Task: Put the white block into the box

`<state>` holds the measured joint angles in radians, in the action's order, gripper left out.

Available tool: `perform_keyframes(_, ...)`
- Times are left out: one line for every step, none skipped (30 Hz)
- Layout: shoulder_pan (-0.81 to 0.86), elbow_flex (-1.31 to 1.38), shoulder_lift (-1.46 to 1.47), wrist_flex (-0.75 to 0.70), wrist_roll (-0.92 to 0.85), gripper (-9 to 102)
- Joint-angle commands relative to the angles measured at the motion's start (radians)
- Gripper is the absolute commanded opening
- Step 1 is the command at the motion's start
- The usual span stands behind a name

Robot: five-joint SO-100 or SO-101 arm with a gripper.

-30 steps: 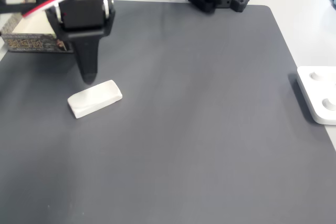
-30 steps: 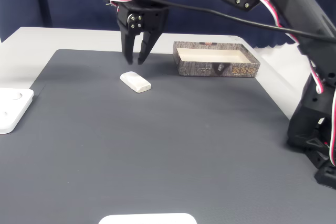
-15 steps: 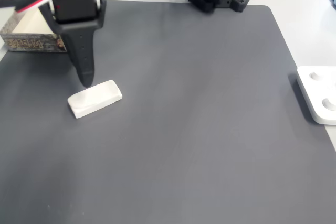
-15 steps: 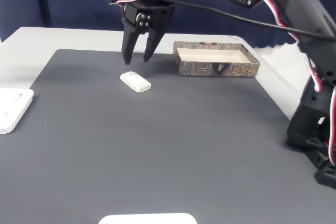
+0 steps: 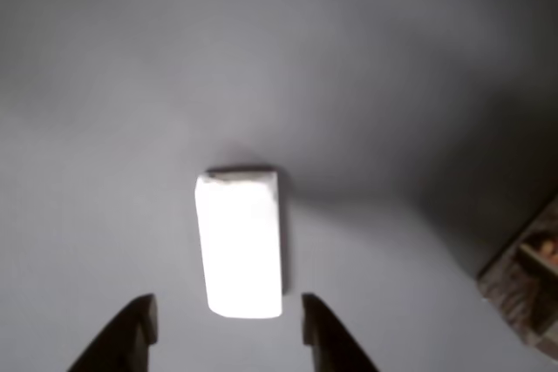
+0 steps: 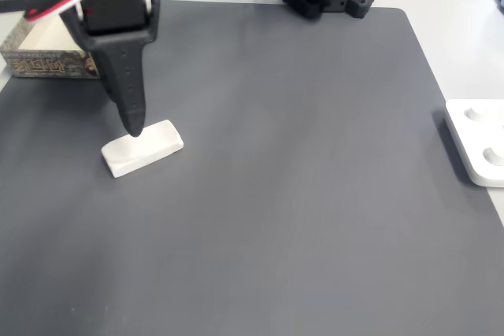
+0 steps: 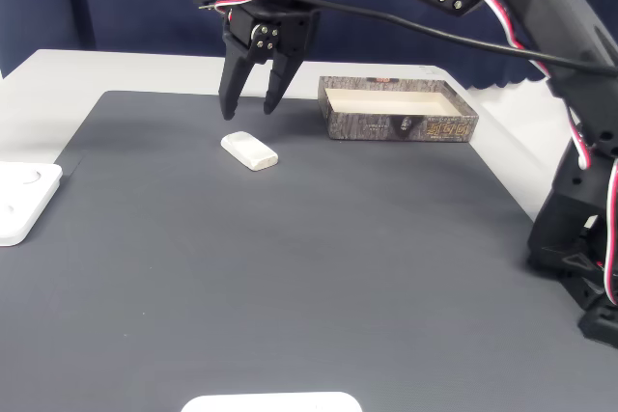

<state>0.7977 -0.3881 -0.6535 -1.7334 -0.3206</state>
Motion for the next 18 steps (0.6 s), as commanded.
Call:
perform_keyframes(0.018,0.023,-0.046,0.006,0.005,25)
perform_keyframes(0.017,0.029,-0.037,0.008,0.003,25)
perform_keyframes(0.017,0.037,-0.028,0.008,0.003,25)
perform_keyframes(0.014,0.044,-0.018,0.009,0.0,25)
perform_keyframes(0.012,0.052,-0.009,0.009,-0.002,25)
perform_keyframes(0.011,0.06,0.0,0.009,-0.003,25)
perform_keyframes(0.009,0.067,0.008,0.009,-0.003,25)
perform_keyframes(0.008,0.075,0.017,0.009,-0.003,25)
perform_keyframes(0.006,0.086,0.026,0.011,-0.003,25)
perform_keyframes(0.003,0.094,0.034,0.011,-0.003,25)
perform_keyframes(0.003,0.098,0.04,0.012,-0.003,25)
perform_keyframes(0.002,0.1,0.044,0.014,-0.003,25)
perform_keyframes(0.0,0.103,0.048,0.014,-0.006,25)
perform_keyframes(0.0,0.11,0.054,0.014,-0.006,25)
perform_keyframes(0.0,0.114,0.057,0.014,-0.006,25)
perform_keyframes(0.0,0.117,0.057,0.015,-0.006,25)
perform_keyframes(0.0,0.12,0.06,0.017,-0.009,25)
perform_keyframes(0.0,0.124,0.063,0.017,-0.009,25)
